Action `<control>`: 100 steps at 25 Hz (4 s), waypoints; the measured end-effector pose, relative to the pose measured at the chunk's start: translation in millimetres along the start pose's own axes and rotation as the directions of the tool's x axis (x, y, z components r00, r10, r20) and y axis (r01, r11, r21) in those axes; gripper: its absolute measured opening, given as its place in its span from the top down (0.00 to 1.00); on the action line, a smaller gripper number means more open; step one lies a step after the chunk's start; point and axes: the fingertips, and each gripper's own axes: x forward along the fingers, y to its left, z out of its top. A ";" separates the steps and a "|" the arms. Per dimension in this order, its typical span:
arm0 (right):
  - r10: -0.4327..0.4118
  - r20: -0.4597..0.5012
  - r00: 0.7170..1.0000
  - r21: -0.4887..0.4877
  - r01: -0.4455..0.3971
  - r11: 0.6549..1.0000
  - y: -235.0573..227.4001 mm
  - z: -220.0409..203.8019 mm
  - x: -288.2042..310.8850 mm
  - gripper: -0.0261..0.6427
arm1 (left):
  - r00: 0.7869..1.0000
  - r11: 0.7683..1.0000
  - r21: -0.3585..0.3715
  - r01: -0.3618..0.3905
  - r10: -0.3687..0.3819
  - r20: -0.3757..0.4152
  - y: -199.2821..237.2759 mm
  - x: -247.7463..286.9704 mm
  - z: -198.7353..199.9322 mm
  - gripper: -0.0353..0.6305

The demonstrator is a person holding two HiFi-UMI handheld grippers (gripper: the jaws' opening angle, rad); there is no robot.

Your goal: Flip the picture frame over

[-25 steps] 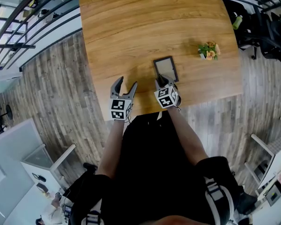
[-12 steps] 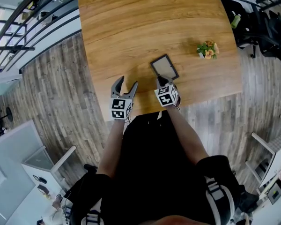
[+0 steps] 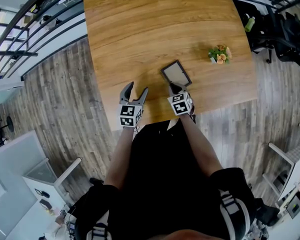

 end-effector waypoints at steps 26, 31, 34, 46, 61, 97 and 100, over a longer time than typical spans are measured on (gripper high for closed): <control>0.142 0.146 0.979 -0.228 -0.106 0.968 -32.3 43.3 -87.3 0.89 | 0.990 0.955 -0.291 -0.053 0.089 0.111 -64.0 22.4 41.1 0.50; 0.196 0.175 0.965 -0.276 -0.143 0.950 -34.8 51.8 -110.6 0.89 | 0.985 0.917 -0.400 -0.007 0.076 0.157 -84.3 34.7 60.7 0.50; 0.222 0.197 0.955 -0.290 -0.160 0.944 -38.6 56.5 -124.6 0.89 | 0.985 0.894 -0.447 0.023 0.057 0.165 -97.9 46.1 65.4 0.50; 0.333 0.231 0.914 -0.386 -0.228 0.894 -30.7 63.8 -163.2 0.89 | 0.955 0.720 -0.673 0.171 0.046 0.292 -121.3 56.8 73.7 0.51; 0.446 0.211 0.870 -0.412 -0.335 0.847 -14.4 43.7 -176.0 0.89 | 0.915 0.568 -0.751 0.336 -0.005 0.405 -139.6 35.1 70.9 0.80; 0.216 0.335 0.917 -0.597 0.029 0.802 -64.2 68.2 -176.1 0.83 | 0.944 0.509 -0.843 0.173 0.159 0.290 -153.1 48.7 121.2 0.80; 0.232 0.334 0.914 -0.588 0.009 0.808 -64.1 71.4 -177.3 0.84 | 0.938 0.517 -0.833 0.198 0.146 0.314 -151.6 48.4 123.3 0.79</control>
